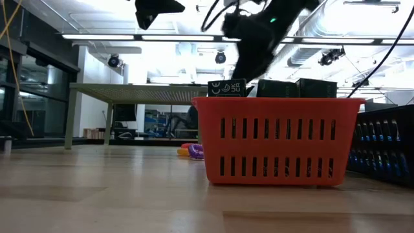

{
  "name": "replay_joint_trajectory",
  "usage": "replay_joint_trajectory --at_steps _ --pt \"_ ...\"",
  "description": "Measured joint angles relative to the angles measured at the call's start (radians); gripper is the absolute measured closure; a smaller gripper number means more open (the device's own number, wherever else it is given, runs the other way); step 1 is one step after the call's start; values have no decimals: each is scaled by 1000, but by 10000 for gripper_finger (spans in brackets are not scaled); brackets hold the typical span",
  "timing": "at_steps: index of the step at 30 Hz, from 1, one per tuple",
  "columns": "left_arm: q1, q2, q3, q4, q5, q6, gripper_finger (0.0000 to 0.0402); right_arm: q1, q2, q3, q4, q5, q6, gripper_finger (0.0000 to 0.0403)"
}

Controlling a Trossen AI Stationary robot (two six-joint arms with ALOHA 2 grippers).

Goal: Pick & Place Office Desk Supplies
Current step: Put the orange wrist coil into the black basket

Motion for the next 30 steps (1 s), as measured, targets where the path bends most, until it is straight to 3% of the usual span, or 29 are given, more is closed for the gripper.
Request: replay_joint_trajectory --at_steps 6,14,24,30 --pt "0 0 0 8 0 0 249 -75 80 1 176 -116 -162 272" --pt "0 0 0 14 0 0 249 -136 157 1 284 -264 -194 272" --pt "0 0 0 26 0 0 249 -120 233 -2 317 -246 -232 272" --pt "0 0 0 34 0 0 249 -100 291 1 384 -160 -269 272"
